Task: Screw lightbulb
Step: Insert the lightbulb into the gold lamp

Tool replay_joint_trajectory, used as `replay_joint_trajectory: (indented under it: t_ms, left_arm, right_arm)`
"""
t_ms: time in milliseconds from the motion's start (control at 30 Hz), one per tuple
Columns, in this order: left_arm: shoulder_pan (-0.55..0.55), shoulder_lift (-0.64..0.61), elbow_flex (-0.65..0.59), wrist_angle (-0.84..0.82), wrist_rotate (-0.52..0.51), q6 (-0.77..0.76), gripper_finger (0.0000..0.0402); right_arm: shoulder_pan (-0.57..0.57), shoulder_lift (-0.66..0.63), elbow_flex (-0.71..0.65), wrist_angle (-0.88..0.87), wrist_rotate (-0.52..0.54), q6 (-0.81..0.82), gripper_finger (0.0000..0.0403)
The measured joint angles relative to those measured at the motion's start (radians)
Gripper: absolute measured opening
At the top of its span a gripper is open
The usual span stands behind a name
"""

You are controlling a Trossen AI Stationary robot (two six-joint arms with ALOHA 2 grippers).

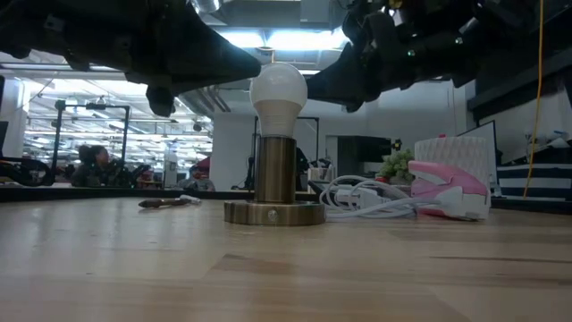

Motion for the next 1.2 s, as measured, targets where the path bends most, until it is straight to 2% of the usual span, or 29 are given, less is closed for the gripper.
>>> replay_joint_trajectory:
  t_ms: [233, 767, 1200]
  left_arm:
    - [0.002, 0.000, 0.000, 0.000, 0.003, 0.000, 0.0000]
    - [0.040, 0.000, 0.000, -0.036, 0.001, -0.021, 0.0000]
    - [0.035, 0.000, 0.000, -0.077, -0.063, -0.057, 0.0000]
  right_arm:
    - [0.000, 0.070, 0.000, 0.058, -0.042, 0.025, 0.0051]
    - [-0.001, 0.071, 0.000, 0.066, -0.202, 0.025, 0.0051]
    - [-0.003, 0.071, 0.000, 0.051, -0.283, 0.036, 0.0051]
